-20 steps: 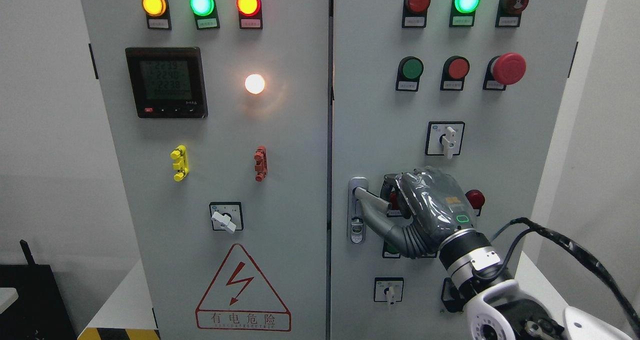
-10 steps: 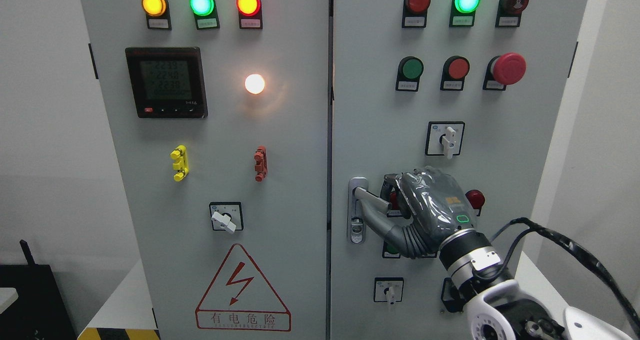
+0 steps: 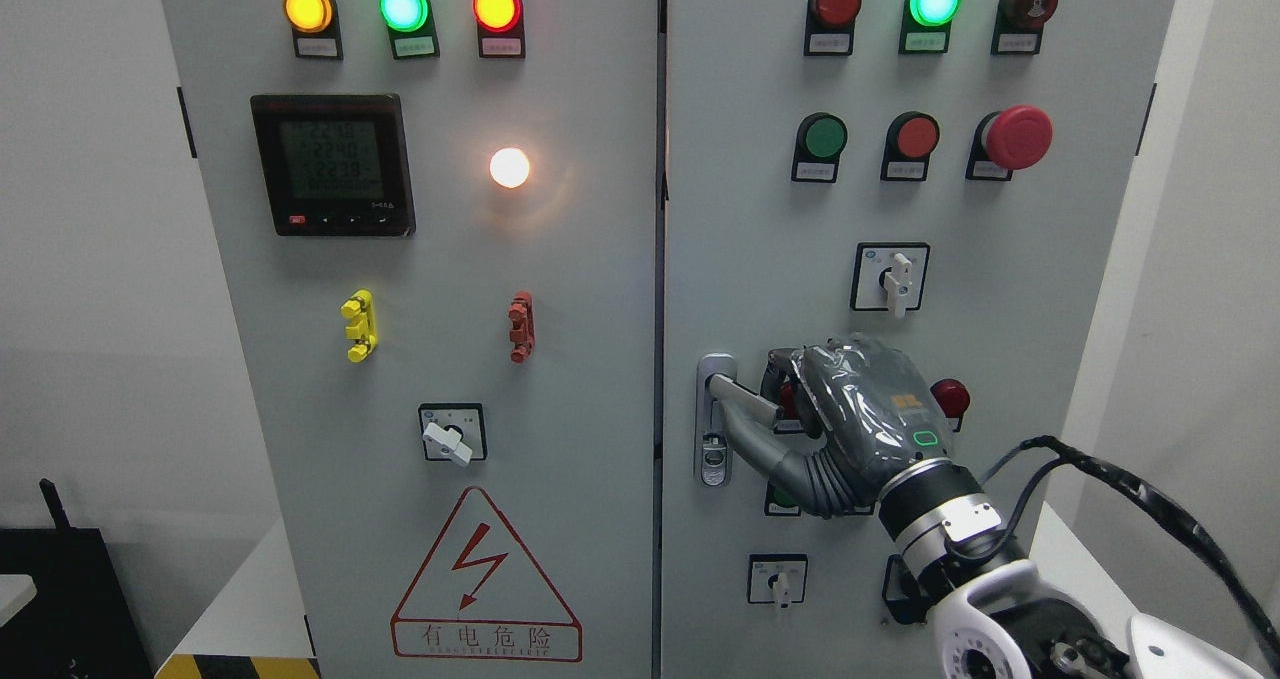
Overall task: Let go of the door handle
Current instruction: 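Hold the right hand steady on the latch handle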
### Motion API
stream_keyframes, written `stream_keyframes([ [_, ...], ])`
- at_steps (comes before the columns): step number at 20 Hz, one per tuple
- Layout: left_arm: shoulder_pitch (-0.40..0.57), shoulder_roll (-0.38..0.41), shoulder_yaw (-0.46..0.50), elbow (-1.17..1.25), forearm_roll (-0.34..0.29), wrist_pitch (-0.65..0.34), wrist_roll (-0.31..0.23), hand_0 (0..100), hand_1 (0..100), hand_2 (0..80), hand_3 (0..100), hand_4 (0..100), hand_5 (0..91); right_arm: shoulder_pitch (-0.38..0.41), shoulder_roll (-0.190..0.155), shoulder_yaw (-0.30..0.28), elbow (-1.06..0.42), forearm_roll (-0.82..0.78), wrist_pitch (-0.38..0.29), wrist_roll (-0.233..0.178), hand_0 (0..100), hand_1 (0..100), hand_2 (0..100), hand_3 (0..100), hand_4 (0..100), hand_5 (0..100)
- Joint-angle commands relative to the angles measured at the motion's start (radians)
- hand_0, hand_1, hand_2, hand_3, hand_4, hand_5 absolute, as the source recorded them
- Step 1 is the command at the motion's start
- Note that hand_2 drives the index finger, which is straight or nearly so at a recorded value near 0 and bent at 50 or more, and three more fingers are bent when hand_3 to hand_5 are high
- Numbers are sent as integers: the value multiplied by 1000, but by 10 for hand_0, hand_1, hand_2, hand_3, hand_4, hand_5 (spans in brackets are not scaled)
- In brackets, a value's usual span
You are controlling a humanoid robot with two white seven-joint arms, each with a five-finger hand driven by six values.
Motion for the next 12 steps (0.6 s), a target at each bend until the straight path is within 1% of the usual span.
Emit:
stream_keyframes([
  [1,0,0,0,-31,1,0,1,120,389,0,0,0,0,3,-3,0,-3,2,-1,0,442,176,754,1000,1000,1000],
  [12,0,0,0,-31,-1,0,1,120,389,0,0,0,0,2,-6,-1,-4,0,-1,0,446,171,760,1000,1000,1000],
])
